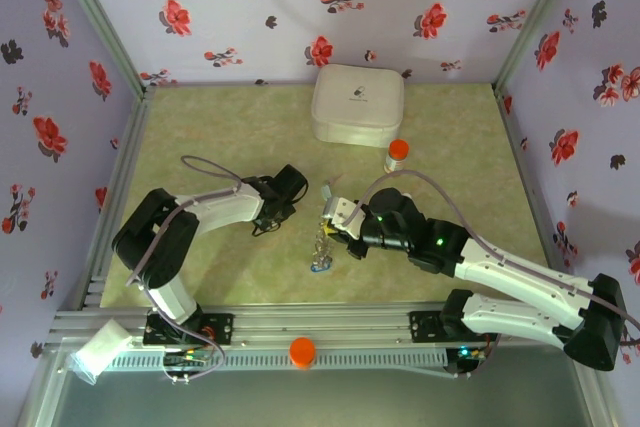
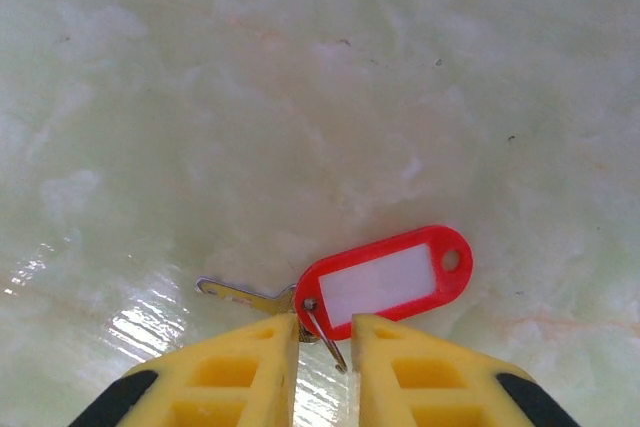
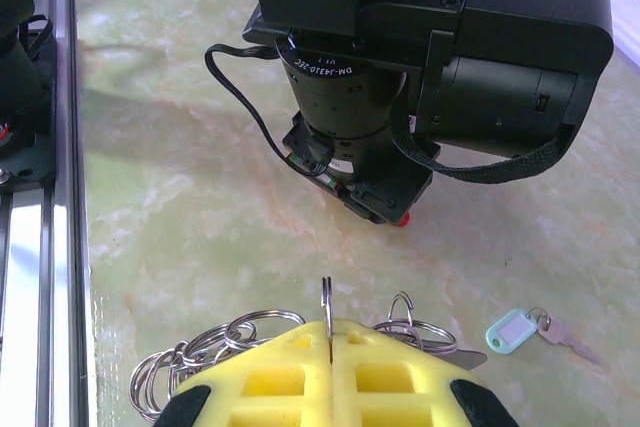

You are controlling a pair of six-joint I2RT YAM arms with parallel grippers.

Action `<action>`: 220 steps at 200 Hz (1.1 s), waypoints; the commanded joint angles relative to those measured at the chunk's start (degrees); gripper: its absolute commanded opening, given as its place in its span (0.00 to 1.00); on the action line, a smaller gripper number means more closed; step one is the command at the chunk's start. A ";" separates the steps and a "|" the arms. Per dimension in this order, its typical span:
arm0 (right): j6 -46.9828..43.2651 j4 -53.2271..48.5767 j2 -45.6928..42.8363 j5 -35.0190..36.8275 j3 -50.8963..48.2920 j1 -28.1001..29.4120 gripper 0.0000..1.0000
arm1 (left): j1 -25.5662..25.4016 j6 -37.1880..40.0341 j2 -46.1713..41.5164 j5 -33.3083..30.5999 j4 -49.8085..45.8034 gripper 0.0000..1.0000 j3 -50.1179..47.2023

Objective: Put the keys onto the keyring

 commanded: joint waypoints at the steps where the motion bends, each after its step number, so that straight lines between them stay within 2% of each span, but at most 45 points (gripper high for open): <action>1: 0.28 0.69 -1.23 0.65 0.48 0.60 0.00 | -0.45 -0.95 0.96 -0.15 -0.37 0.18 0.35; 66: 0.71 1.31 -1.93 0.21 0.38 0.65 0.00 | -0.42 -0.73 1.41 -0.10 -0.34 0.10 0.62; 220: 0.54 1.04 -1.46 0.08 0.40 0.74 0.00 | -0.42 -0.46 -0.35 -0.79 -0.90 0.10 0.20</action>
